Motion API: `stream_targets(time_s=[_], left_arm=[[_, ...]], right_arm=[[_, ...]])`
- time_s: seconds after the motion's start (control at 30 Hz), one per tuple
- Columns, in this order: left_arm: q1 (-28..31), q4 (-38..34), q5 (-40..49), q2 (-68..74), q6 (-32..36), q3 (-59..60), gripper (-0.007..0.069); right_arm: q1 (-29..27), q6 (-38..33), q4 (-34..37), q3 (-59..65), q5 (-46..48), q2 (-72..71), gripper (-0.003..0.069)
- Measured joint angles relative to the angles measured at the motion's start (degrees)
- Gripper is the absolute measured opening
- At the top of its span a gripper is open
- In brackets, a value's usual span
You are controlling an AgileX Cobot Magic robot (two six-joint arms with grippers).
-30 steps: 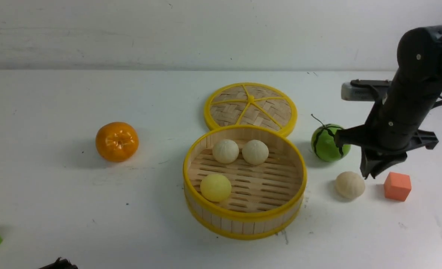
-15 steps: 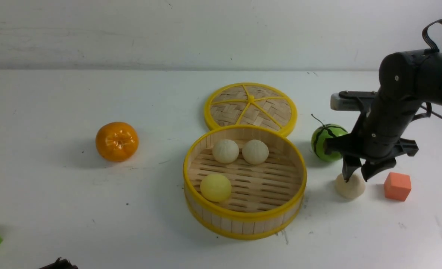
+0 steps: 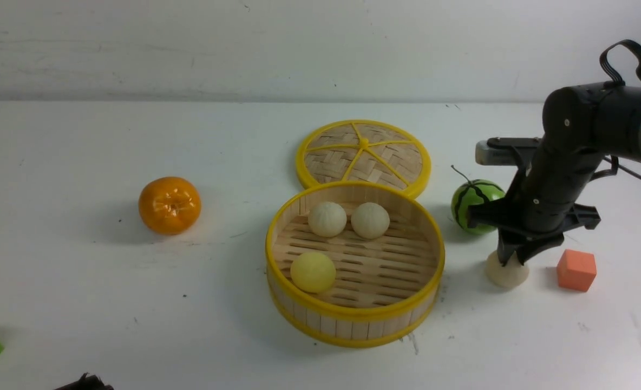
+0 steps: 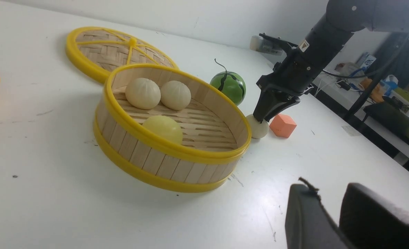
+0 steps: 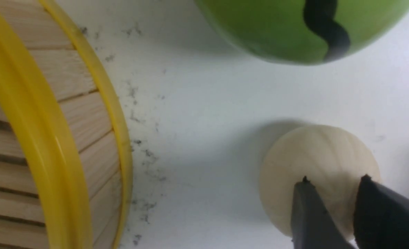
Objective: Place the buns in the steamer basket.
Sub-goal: Use the right arm to grab a steamed stuffed bun, then use the right arm to put the steamed stuffed bun into the steamer
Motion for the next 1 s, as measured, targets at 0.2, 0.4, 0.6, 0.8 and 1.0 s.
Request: stream_targets(time_s=[0.2, 0.4, 0.6, 0.8, 1.0], left_arm=[[0.00, 0.00, 0.00, 0.00, 0.00, 0.00, 0.0162], [0.00, 0.00, 0.00, 0.00, 0.00, 0.00, 0.0166], [0.00, 0.00, 0.00, 0.00, 0.00, 0.00, 0.0173], [0.00, 0.00, 0.00, 0.00, 0.00, 0.00, 0.0181], [0.00, 0.00, 0.00, 0.00, 0.00, 0.00, 0.0183]], right_arm=[[-0.02, 0.00, 0.00, 0.00, 0.00, 0.00, 0.0197], [-0.02, -2.10, 0.00, 0.00, 0.62, 0.00, 0.0062], [-0.02, -4.90, -0.02, 0.00, 2.55, -0.97, -0.0009], [3.28, -5.65, 1.60, 0.00, 3.72, -8.91, -0.0010], [11.89, -9.28, 8.77, 0.00, 1.34, -13.14, -0.0008]])
